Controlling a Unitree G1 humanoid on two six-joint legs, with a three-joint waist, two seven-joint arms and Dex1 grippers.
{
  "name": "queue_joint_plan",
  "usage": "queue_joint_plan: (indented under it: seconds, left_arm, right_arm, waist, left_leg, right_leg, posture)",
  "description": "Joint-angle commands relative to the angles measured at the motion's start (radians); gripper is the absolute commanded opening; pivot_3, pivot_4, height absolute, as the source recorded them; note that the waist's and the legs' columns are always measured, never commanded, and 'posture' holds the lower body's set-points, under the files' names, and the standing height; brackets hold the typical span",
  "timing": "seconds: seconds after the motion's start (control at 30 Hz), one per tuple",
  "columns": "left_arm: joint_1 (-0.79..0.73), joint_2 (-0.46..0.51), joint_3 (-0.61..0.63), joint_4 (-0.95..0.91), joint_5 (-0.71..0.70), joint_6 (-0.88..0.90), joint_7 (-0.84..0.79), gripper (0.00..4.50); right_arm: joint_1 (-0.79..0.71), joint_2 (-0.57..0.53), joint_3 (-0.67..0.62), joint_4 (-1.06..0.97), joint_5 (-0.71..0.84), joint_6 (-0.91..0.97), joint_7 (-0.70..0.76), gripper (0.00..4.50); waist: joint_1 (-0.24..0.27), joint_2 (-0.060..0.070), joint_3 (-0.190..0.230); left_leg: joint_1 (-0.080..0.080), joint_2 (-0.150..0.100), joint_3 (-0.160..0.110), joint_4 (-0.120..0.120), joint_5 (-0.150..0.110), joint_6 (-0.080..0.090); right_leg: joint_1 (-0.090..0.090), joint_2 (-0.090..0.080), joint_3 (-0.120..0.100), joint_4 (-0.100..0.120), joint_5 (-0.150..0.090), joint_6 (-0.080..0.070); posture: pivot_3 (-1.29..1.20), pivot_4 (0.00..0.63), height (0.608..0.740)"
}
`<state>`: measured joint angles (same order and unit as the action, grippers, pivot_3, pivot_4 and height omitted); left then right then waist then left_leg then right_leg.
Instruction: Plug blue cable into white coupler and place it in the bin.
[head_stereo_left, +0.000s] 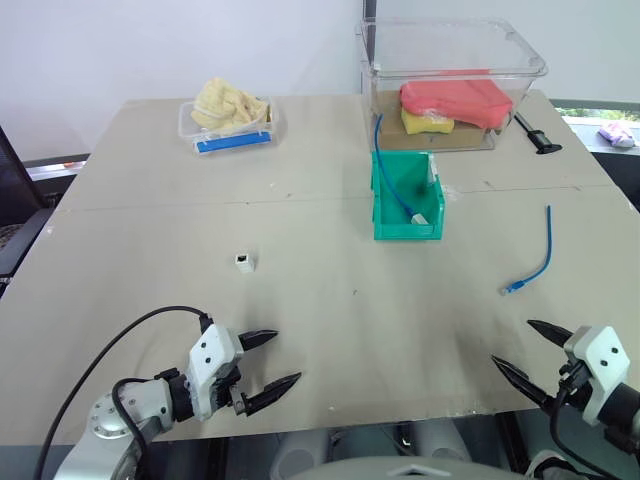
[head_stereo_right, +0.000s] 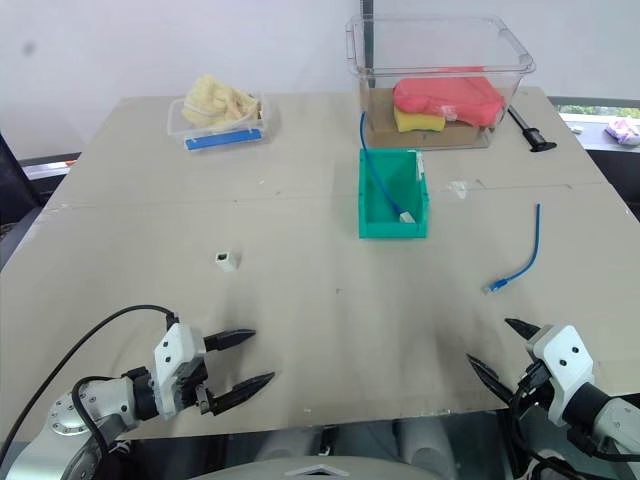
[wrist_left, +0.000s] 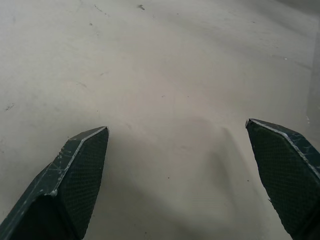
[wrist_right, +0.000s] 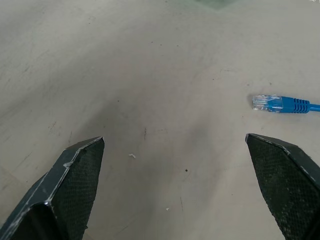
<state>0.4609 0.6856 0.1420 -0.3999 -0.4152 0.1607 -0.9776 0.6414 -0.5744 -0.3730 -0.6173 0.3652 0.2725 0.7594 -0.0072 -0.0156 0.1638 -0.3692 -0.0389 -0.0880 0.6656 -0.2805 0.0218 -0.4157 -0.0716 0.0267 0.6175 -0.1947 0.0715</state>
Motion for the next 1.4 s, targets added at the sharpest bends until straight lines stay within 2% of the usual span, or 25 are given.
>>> queue_joint_plan:
  seconds: [0.03, 0.13, 0.2, 0.3, 0.4, 0.53, 0.6, 0.67, 0.87, 1.03, 1.07, 1.1, 1.13, 1.2, 1.27, 1.3, 1.4]
  left_arm:
    - [-0.036, -0.014, 0.014, -0.051, -0.074, 0.067, 0.038, 4.5]
    - [-0.165, -0.03, 0.056, -0.114, -0.267, 0.271, 0.14, 4.5]
    - [-0.205, -0.017, 0.064, -0.134, -0.314, 0.331, 0.153, 4.5]
    - [-0.225, 0.032, 0.04, -0.164, -0.282, 0.314, 0.093, 4.5]
    - [-0.233, 0.077, 0.004, -0.177, -0.223, 0.245, 0.015, 4.5]
    - [-0.255, 0.096, -0.049, -0.197, -0.183, 0.2, -0.035, 4.5]
    - [-0.266, 0.095, -0.078, -0.215, -0.167, 0.196, -0.037, 4.5]
    - [-0.275, 0.094, -0.1, -0.26, -0.167, 0.217, -0.014, 4.5]
    - [-0.272, 0.096, -0.117, -0.446, -0.213, 0.326, 0.102, 4.5]
    - [-0.258, 0.105, -0.084, -0.471, -0.239, 0.343, 0.117, 4.5]
    - [-0.251, 0.107, -0.071, -0.467, -0.244, 0.34, 0.113, 4.5]
    - [-0.245, 0.109, -0.061, -0.462, -0.247, 0.336, 0.108, 4.5]
    - [-0.243, 0.11, -0.054, -0.444, -0.243, 0.326, 0.096, 4.5]
    - [-0.247, 0.108, -0.049, -0.41, -0.234, 0.312, 0.08, 4.5]
    - [-0.278, 0.103, -0.06, -0.357, -0.22, 0.304, 0.07, 4.5]
    - [-0.298, 0.1, -0.069, -0.332, -0.213, 0.304, 0.07, 4.5]
    - [-0.345, 0.084, -0.085, -0.287, -0.196, 0.31, 0.091, 4.5]
  right_arm:
    - [-0.025, 0.009, -0.036, -0.027, 0.02, -0.009, -0.027, 4.47]
    - [-0.122, 0.013, -0.075, -0.071, 0.103, 0.079, -0.104, 4.47]
    - [-0.165, -0.018, -0.114, -0.079, 0.153, 0.14, -0.113, 4.47]
    - [-0.213, -0.132, -0.159, -0.062, 0.182, 0.215, -0.064, 4.47]
    - [-0.264, -0.281, -0.161, 0.006, 0.18, 0.238, 0.046, 4.47]
    - [-0.379, -0.47, -0.031, 0.201, 0.016, 0.087, 0.185, 4.47]
    - [-0.49, -0.512, 0.057, 0.31, -0.026, 0.041, 0.229, 3.92]
    - [-0.603, -0.543, 0.157, 0.413, -0.093, -0.025, 0.277, 3.09]
    - [-0.91, -0.536, 0.438, 0.726, -0.299, -0.27, 0.441, 3.09]
    - [-1.091, -0.485, 0.57, 0.946, -0.385, -0.359, 0.547, 3.09]
    - [-1.112, -0.475, 0.583, 0.975, -0.388, -0.37, 0.568, 2.67]
    - [-1.127, -0.469, 0.591, 0.992, -0.388, -0.373, 0.59, 2.05]
    - [-1.139, -0.461, 0.595, 1.0, -0.384, -0.37, 0.608, 2.05]
    - [-1.154, -0.449, 0.596, 1.002, -0.379, -0.36, 0.627, 0.92]
    - [-1.154, -0.439, 0.587, 0.969, -0.356, -0.329, 0.647, 0.32]
    - [-1.15, -0.433, 0.578, 0.937, -0.336, -0.297, 0.656, 0.07]
    - [-1.136, -0.409, 0.57, 0.772, -0.285, -0.163, 0.659, 0.07]
  waist:
    - [0.001, 0.0, 0.0]
    - [0.004, 0.0, 0.002]
    - [0.004, 0.001, 0.002]
    - [-0.003, 0.002, 0.003]
    - [-0.005, 0.002, 0.003]
    - [-0.003, 0.0, 0.005]
    - [-0.003, -0.002, 0.006]
    - [-0.003, -0.002, 0.007]
    - [-0.007, -0.003, 0.011]
    - [-0.005, -0.001, 0.012]
    - [-0.004, -0.001, 0.012]
    - [-0.004, -0.001, 0.012]
    - [-0.004, -0.001, 0.012]
    - [-0.005, -0.001, 0.012]
    - [-0.006, -0.001, 0.012]
    - [-0.006, -0.001, 0.012]
    - [-0.007, -0.001, 0.012]
  left_leg:
    - [0.0, 0.0, 0.0, 0.0, 0.0, 0.0]
    - [0.0, 0.0, -0.001, 0.0, 0.0, 0.0]
    - [-0.001, 0.0, -0.002, 0.003, 0.0, 0.0]
    - [0.001, 0.0, 0.0, 0.001, 0.0, 0.0]
    - [0.0, 0.0, 0.001, 0.0, -0.001, -0.001]
    - [0.0, 0.0, 0.007, 0.001, -0.001, 0.0]
    - [0.001, 0.0, 0.007, 0.002, -0.001, 0.0]
    - [0.002, 0.001, 0.007, 0.002, -0.001, 0.0]
    - [0.001, 0.001, 0.007, 0.001, -0.001, 0.0]
    - [0.001, 0.001, 0.007, 0.001, -0.001, 0.0]
    - [0.001, 0.001, 0.007, 0.001, -0.001, 0.0]
    - [0.001, 0.001, 0.007, 0.001, -0.001, 0.0]
    - [0.001, 0.001, 0.007, 0.001, -0.001, 0.0]
    - [0.001, 0.001, 0.007, 0.001, -0.001, 0.0]
    - [0.002, 0.001, 0.007, 0.001, -0.001, 0.0]
    - [0.003, 0.001, 0.007, 0.001, -0.001, 0.0]
    - [0.005, 0.001, 0.007, 0.002, -0.001, 0.0]
  right_leg:
    - [0.0, 0.0, 0.0, 0.0, 0.0, 0.0]
    - [0.0, 0.0, -0.001, 0.0, 0.0, 0.0]
    - [0.0, 0.0, -0.002, 0.002, 0.0, 0.0]
    - [0.0, 0.001, -0.001, 0.002, 0.0, 0.0]
    - [0.0, 0.002, 0.0, 0.0, 0.002, -0.004]
    - [0.001, 0.001, -0.001, -0.002, 0.0, -0.001]
    - [0.003, 0.001, -0.001, -0.002, 0.0, -0.001]
    - [0.003, 0.002, -0.001, -0.002, 0.0, -0.001]
    - [0.003, 0.002, -0.001, -0.003, 0.003, -0.005]
    - [0.003, 0.002, -0.001, -0.003, 0.003, -0.005]
    - [0.003, 0.002, -0.001, -0.003, 0.003, -0.005]
    - [0.003, 0.002, -0.001, -0.004, 0.003, -0.005]
    - [0.003, 0.002, -0.001, -0.004, 0.003, -0.005]
    - [0.003, 0.001, -0.001, -0.004, 0.003, -0.005]
    - [0.004, 0.002, -0.001, -0.003, 0.003, -0.005]
    - [0.004, 0.002, -0.001, -0.003, 0.003, -0.005]
    - [0.004, 0.002, 0.0, 0.0, 0.003, -0.005]
  posture:
    - [0.0, 0.15, 0.74]
    - [0.0, 0.15, 0.74]
    - [0.0, 0.15, 0.74]
    - [0.0, 0.15, 0.74]
    - [0.0, 0.15, 0.74]
    - [0.0, 0.15, 0.74]
    - [0.0, 0.15, 0.74]
    - [0.0, 0.15, 0.74]
    - [0.0, 0.15, 0.74]
    - [0.0, 0.15, 0.74]
    - [0.0, 0.15, 0.74]
    - [0.0, 0.15, 0.74]
    - [0.0, 0.15, 0.74]
    - [0.0, 0.15, 0.74]
    - [0.0, 0.15, 0.74]
    - [0.0, 0.15, 0.74]
    - [0.0, 0.15, 0.74]
